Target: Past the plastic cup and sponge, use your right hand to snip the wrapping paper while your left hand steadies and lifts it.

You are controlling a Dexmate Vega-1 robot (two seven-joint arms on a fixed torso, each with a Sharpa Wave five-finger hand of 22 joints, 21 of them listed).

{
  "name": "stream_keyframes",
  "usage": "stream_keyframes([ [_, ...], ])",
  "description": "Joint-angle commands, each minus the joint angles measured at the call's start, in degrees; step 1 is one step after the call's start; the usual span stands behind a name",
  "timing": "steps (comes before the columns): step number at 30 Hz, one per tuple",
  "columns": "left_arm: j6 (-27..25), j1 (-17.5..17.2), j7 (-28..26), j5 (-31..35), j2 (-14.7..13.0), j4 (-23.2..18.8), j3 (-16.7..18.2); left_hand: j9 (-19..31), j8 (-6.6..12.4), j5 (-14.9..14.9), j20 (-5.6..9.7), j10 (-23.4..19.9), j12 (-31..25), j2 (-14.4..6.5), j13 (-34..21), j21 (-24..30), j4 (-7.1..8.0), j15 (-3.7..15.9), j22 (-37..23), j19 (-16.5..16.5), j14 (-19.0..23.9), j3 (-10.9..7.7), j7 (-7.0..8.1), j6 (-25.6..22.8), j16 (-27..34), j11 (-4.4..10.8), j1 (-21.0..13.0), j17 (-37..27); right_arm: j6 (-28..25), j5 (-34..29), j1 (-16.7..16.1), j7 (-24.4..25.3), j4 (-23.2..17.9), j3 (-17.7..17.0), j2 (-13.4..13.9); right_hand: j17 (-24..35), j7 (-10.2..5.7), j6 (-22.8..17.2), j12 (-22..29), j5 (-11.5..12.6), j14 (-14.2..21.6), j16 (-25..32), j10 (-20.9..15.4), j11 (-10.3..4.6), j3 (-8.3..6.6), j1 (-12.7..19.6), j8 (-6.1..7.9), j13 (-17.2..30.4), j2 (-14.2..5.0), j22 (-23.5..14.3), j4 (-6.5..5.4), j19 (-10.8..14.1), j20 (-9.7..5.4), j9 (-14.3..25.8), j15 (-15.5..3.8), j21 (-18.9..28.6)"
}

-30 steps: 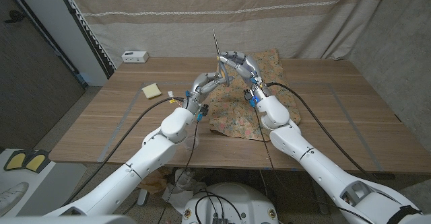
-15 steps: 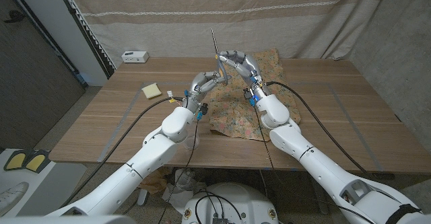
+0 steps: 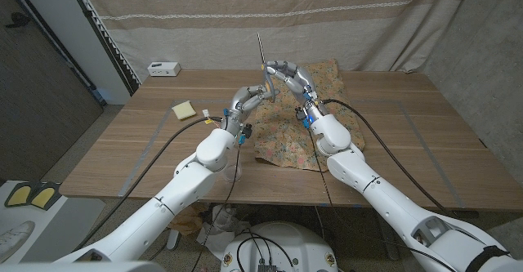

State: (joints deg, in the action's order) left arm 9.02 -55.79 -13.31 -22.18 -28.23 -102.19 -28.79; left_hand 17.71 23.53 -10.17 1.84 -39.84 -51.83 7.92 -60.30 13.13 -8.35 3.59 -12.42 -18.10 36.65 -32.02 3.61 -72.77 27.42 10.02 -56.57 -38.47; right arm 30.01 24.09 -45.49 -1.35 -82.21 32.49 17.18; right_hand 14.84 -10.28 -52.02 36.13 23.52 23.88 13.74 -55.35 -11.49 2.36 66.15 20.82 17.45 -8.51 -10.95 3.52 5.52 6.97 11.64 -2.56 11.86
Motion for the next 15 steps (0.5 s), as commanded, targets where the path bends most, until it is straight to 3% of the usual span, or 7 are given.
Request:
stream_keyframes([
  [1,1.86,0.21,1.86,-1.25,0.08,1.38,0.27,0.43,2.96,-0.36,-0.26,-1.55,-0.26,-1.84,-0.18,0.45,0.25,9.38,-0.22,-0.33,-0.25,-0.98,0.97,-0.63,-0.54,1.96,-1.03,-0.1,0.55,4.2,0.68,-3.28,2.13,-0.29,-0.92,-0.18,0.6,2.98,-1.23,0.27,-2.25,-0.93,4.02,0.16,3.1,-8.82,-1.47,1.07,2.35,-0.03,-3.58,-0.9,0.76,0.24,-9.11,-0.12],
  [6,2.38,-0.06,1.94,-1.89,0.17,1.43,0.66,0.78,3.32,-0.31,-0.26,-1.61,-0.29,-1.79,-0.15,0.5,0.15,9.43,-0.24,-0.41,-0.1,-1.32,0.97,-0.64,-0.85,1.95,-1.0,-0.18,0.61,4.8,0.63,-3.75,2.28,-0.75,-0.61,-0.38,1.38,6.36,-2.58,1.01,-4.46,-1.56,7.42,0.92,5.47,-14.46,-3.12,1.69,3.02,-0.05,-6.06,-1.93,1.14,0.4,-8.72,-0.27],
  [8,2.51,-0.15,1.6,-2.04,0.44,1.39,0.79,0.9,3.44,-0.28,-0.27,-1.51,-0.17,-1.74,0.01,0.53,0.1,9.42,-0.25,-0.47,-0.05,-1.4,1.0,-0.62,-0.92,1.95,-1.01,-0.23,-0.85,5.86,0.4,-4.07,1.37,-0.95,-0.05,-0.45,1.87,6.87,-3.13,1.3,-6.05,-1.86,8.55,1.52,6.71,-18.06,-3.54,2.04,2.81,-0.06,-7.79,-2.59,1.24,0.49,-8.47,-0.35],
  [15,4.69,-0.03,2.94,-3.37,1.36,1.93,0.82,1.22,4.16,-0.08,0.14,-2.16,-0.39,-1.37,0.12,0.68,-0.27,9.51,-0.28,-0.78,0.31,-1.4,0.97,-1.55,-0.75,1.92,-1.3,-0.74,-3.33,7.79,-0.45,-3.96,0.02,-1.61,0.8,-0.54,2.28,7.31,-3.86,1.5,-8.11,-2.16,10.1,2.05,6.99,-19.75,-3.86,2.37,1.95,-0.09,-8.53,-3.83,1.29,0.62,-8.43,-0.58],
])
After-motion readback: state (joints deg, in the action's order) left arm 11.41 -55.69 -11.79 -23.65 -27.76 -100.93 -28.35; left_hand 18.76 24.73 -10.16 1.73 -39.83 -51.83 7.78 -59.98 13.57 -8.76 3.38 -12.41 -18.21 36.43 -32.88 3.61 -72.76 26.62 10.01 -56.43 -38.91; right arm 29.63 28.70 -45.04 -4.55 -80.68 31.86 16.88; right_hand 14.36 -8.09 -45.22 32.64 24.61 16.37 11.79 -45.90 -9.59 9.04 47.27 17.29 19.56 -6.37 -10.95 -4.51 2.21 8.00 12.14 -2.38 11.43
